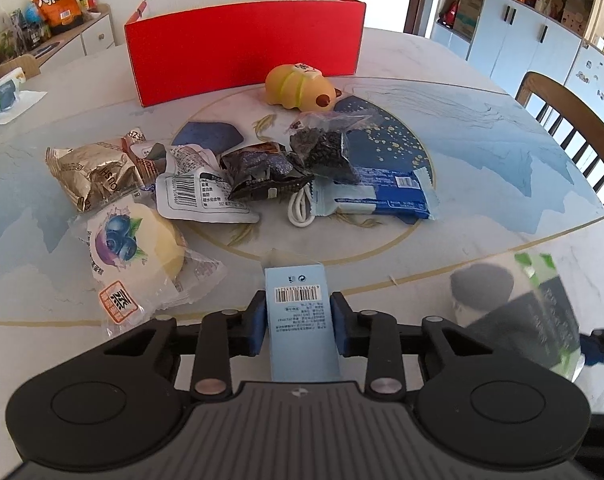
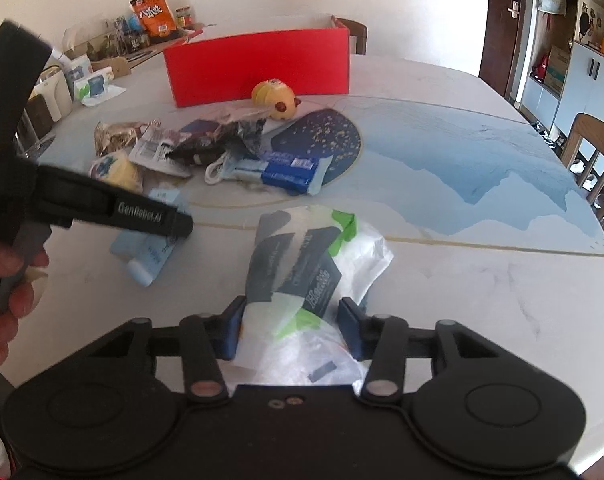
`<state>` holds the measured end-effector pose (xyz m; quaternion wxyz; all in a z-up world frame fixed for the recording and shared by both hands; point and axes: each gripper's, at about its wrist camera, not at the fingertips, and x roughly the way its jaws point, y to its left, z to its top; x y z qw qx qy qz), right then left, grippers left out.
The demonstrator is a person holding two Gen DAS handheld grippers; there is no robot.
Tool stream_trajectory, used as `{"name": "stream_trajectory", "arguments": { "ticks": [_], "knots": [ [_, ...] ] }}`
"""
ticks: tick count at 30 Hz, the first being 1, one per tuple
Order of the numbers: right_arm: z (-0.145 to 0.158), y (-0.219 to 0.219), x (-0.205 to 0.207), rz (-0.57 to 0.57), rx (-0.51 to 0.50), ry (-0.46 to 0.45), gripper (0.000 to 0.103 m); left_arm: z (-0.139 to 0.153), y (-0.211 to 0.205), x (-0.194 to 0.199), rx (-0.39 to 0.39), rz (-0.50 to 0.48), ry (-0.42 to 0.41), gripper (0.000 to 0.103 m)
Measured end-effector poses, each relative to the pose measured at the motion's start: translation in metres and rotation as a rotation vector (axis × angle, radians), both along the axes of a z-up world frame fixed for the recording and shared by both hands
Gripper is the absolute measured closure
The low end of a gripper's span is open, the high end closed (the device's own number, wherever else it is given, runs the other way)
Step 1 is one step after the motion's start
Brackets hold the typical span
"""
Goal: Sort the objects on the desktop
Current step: 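Grasp the light-blue carton with the left tool while the right tool grasps the white-green bag, then carry the blue carton and white-green bag over the red box with both tools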
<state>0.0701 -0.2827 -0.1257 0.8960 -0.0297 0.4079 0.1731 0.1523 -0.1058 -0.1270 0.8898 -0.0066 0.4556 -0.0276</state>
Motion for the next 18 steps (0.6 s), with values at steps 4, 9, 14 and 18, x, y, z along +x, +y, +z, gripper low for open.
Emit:
{"name": "stream_trajectory", "arguments": {
  "ticks": [4, 9, 14, 18],
  "knots": [
    [0.004, -0.006, 0.003, 0.005, -0.001, -0.001, 0.06, 0.0, -0.002, -0.003, 0.01, 0.0, 0.0, 0.071],
    [0.01, -0.011, 0.003, 0.022, 0.001, -0.013, 0.062, 0.004, -0.006, -0.008, 0.018, 0.002, -0.002, 0.072],
    [0.016, -0.014, 0.003, 0.032, 0.005, -0.017, 0.064, 0.011, -0.01, -0.013, 0.025, -0.006, -0.013, 0.072],
    [0.02, -0.015, 0.004, 0.039, 0.008, -0.029, 0.066, 0.018, -0.011, -0.017, 0.019, -0.012, -0.027, 0.072]
  ]
}}
